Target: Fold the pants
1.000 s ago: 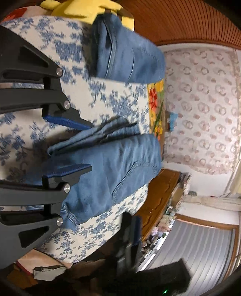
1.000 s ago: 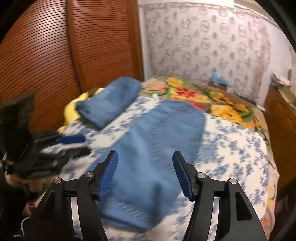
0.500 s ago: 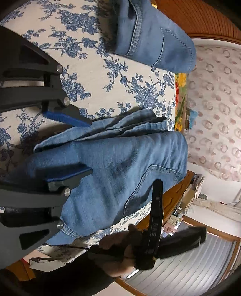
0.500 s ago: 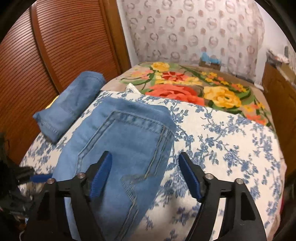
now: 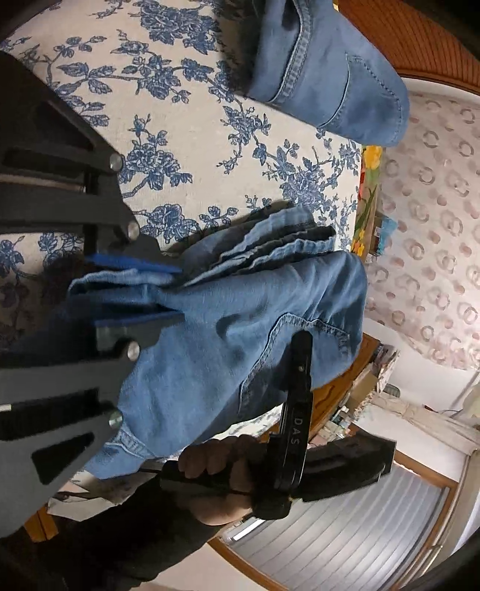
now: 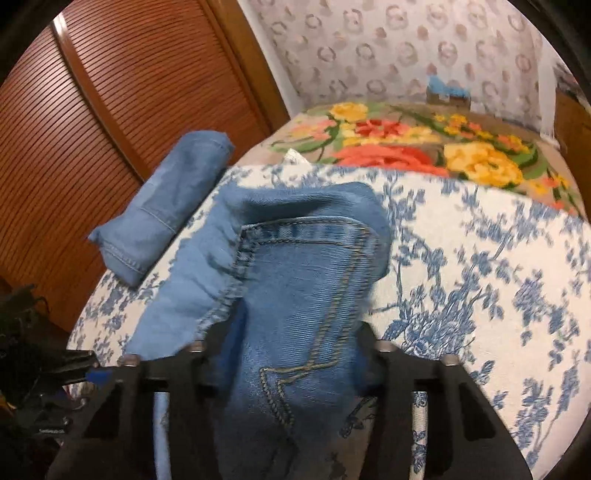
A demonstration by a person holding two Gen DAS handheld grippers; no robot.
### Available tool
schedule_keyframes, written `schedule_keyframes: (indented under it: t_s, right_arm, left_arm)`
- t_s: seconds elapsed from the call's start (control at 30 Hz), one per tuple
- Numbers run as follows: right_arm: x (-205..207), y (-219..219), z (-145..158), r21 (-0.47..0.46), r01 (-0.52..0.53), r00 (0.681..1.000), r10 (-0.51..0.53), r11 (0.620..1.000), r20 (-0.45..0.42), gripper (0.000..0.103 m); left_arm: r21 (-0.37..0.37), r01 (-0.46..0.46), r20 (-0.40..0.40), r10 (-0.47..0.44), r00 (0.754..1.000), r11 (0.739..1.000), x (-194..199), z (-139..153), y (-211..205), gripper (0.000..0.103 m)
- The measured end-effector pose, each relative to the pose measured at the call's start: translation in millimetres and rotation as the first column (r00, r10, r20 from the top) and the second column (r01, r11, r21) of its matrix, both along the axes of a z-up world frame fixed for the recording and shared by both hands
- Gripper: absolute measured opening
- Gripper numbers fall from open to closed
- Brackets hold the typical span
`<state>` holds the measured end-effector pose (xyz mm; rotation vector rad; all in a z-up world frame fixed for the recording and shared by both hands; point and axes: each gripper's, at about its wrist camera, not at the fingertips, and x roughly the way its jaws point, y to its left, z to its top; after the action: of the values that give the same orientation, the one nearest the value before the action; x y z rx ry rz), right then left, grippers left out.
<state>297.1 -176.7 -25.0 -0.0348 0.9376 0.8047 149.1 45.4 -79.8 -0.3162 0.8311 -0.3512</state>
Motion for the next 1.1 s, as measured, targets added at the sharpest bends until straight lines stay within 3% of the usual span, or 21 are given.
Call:
schedule_keyframes:
  t_s: [0.07,0.17,0.4,0.63,0.9,1.1]
  right_arm:
    - [-7.8,0.0,10.7,0.011,0.004,0.999,-0.004,1.0,0.043,0.026]
    - [-20.8,6.5,27.0,0.01,0.01,0.993,-0.011,1.0,0.118,0.022]
    - [-42.2,34.7,81.9,0.041,-0.024,0.967,0.013,0.999,0.256,0.021]
    - [-36.8,83.8,136.6,0.101,-0.081,0.937,0.041,0.992,0.346,0.021]
    - [-5.9,166.6,162.5,0.205,-0.136,0.934,0.057,0.969,0.353,0.021]
    - [33.5,227.4,134.2,0.277,-0.123,0.964,0.048,0.953,0.263,0.021]
  left_arm:
    - [0.001,-0.003,0.012,0.003,1.0,1.0,-4.1,1.9,-0.2,0.011]
    - [-0.018,-0.013,0.039,0.014,0.999,1.0,-12.5,7.2,4.7,0.01]
    - [-0.026,-0.042,0.139,0.045,0.989,0.999,-26.3,39.7,33.3,0.009]
    - [0.031,-0.096,0.237,0.086,0.968,0.995,-25.6,86.2,82.0,0.009]
    - [0.119,-0.215,0.302,0.171,0.938,0.969,-13.9,121.7,165.6,0.009]
    - [0.162,-0.285,0.268,0.236,0.934,0.945,23.9,104.5,219.2,0.003]
